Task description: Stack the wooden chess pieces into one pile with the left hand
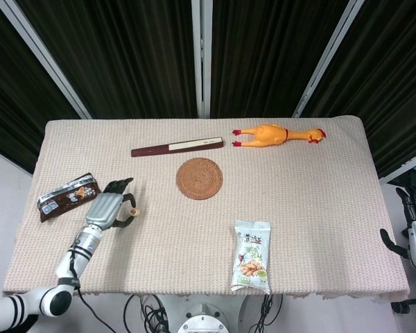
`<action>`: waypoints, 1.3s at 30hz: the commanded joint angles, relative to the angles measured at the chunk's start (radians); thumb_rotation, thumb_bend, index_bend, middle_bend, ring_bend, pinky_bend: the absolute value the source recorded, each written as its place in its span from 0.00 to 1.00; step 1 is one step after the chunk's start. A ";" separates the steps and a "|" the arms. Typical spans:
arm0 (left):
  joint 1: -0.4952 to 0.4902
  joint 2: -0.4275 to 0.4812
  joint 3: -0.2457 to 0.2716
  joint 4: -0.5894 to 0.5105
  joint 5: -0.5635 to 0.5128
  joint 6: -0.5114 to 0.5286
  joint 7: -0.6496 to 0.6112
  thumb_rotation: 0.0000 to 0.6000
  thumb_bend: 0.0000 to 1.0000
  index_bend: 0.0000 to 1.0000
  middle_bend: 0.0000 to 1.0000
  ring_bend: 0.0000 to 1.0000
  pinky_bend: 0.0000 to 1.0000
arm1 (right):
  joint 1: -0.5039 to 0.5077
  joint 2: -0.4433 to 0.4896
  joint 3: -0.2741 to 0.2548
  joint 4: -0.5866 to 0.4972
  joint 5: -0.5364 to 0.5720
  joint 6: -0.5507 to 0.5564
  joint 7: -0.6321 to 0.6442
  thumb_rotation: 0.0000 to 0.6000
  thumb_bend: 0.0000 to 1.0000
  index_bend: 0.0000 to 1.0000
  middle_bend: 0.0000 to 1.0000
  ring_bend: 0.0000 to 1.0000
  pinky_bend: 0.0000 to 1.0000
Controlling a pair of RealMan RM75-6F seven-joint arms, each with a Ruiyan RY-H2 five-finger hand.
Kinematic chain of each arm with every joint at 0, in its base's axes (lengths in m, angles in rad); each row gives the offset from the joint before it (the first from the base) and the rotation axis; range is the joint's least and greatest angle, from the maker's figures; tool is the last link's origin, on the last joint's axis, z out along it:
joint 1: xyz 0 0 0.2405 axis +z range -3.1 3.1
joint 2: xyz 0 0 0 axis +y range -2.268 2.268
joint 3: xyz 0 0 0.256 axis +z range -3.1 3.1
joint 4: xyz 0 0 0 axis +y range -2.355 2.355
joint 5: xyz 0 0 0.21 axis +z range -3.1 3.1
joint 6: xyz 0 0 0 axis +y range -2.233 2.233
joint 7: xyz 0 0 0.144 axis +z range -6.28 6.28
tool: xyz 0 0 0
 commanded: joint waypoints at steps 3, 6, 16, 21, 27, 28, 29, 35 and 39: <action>-0.004 -0.013 0.003 0.016 0.001 -0.002 -0.004 1.00 0.31 0.49 0.02 0.00 0.00 | -0.001 0.000 0.000 -0.001 0.000 0.003 0.001 1.00 0.25 0.00 0.00 0.00 0.00; -0.004 -0.016 0.004 0.021 0.000 0.000 -0.006 1.00 0.31 0.49 0.02 0.00 0.00 | -0.001 0.002 0.001 0.000 0.001 0.001 0.005 1.00 0.25 0.00 0.00 0.00 0.00; -0.005 -0.020 0.004 0.034 0.003 0.005 -0.014 1.00 0.31 0.49 0.02 0.00 0.00 | -0.001 0.002 0.002 0.000 0.003 0.003 0.005 1.00 0.25 0.00 0.00 0.00 0.00; -0.006 -0.019 0.004 0.035 0.004 0.008 -0.016 1.00 0.31 0.48 0.02 0.00 0.00 | 0.000 0.001 0.001 -0.001 0.004 0.000 0.001 1.00 0.25 0.00 0.00 0.00 0.00; -0.007 -0.020 0.004 0.043 -0.005 0.006 -0.016 1.00 0.31 0.48 0.02 0.00 0.00 | -0.001 0.001 0.001 -0.002 0.005 0.001 0.001 1.00 0.25 0.00 0.00 0.00 0.00; -0.006 -0.019 0.004 0.044 -0.006 0.005 -0.016 1.00 0.31 0.48 0.02 0.00 0.00 | -0.001 0.001 0.002 -0.002 0.005 0.000 0.001 1.00 0.25 0.00 0.00 0.00 0.00; -0.006 -0.020 0.004 0.045 -0.007 0.004 -0.017 1.00 0.31 0.48 0.02 0.00 0.00 | 0.000 0.001 0.002 -0.002 0.006 0.000 0.001 1.00 0.25 0.00 0.00 0.00 0.00; -0.008 -0.021 0.007 0.049 -0.003 0.004 -0.013 1.00 0.31 0.47 0.02 0.00 0.00 | 0.002 0.001 0.001 -0.002 0.008 -0.005 -0.002 1.00 0.25 0.00 0.00 0.00 0.00; -0.009 -0.021 0.008 0.051 -0.002 0.002 -0.016 1.00 0.31 0.45 0.02 0.00 0.00 | 0.002 0.001 0.002 -0.003 0.011 -0.005 -0.003 1.00 0.25 0.00 0.00 0.00 0.00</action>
